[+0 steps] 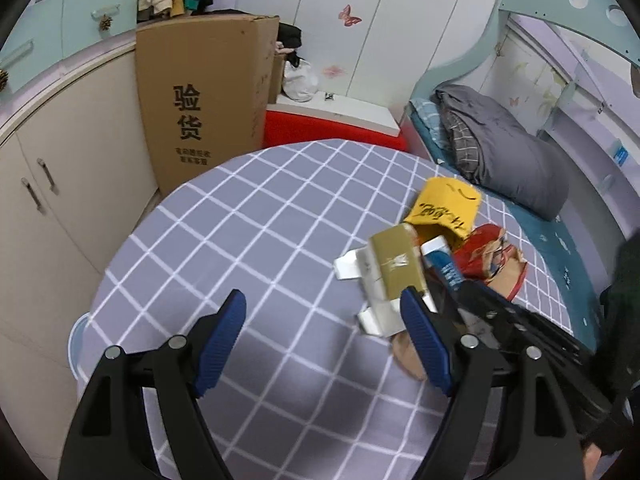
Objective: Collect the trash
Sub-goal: 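Grasp the olive-green carton with the left tool while the right tool grasps the blue tube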
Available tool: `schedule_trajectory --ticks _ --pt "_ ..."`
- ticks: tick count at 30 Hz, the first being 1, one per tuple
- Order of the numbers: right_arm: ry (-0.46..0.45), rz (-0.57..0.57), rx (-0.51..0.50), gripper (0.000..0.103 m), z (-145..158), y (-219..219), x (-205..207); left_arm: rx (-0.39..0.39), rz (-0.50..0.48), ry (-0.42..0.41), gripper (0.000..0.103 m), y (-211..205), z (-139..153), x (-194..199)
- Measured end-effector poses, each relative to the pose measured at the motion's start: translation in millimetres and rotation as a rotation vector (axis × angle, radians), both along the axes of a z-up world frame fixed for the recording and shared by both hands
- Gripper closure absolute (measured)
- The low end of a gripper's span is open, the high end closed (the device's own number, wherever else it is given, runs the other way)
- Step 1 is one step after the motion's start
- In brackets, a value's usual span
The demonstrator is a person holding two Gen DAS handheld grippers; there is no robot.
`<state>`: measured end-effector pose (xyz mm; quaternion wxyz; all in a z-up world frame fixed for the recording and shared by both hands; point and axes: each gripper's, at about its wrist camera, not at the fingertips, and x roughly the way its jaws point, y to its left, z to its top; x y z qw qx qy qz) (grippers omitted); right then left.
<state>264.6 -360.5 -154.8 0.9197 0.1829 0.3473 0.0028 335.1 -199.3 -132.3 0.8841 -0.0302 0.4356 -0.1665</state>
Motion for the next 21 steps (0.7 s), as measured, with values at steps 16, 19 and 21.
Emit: schedule_trajectory --ticks 16,19,21 --pt "-0.033 -0.031 0.099 0.092 -1.3 -20.1 -4.4 -0.005 -0.067 0.114 0.058 -63.1 -34.1 28.2" --pt "-0.039 -0.024 0.117 0.092 -0.9 -20.9 -5.2 0.012 -0.061 0.065 0.06 -62.0 -27.2 21.6" --pt "-0.048 -0.022 0.115 0.092 1.0 -20.4 -5.7 0.016 -0.054 0.038 0.061 -58.7 -22.9 17.6"
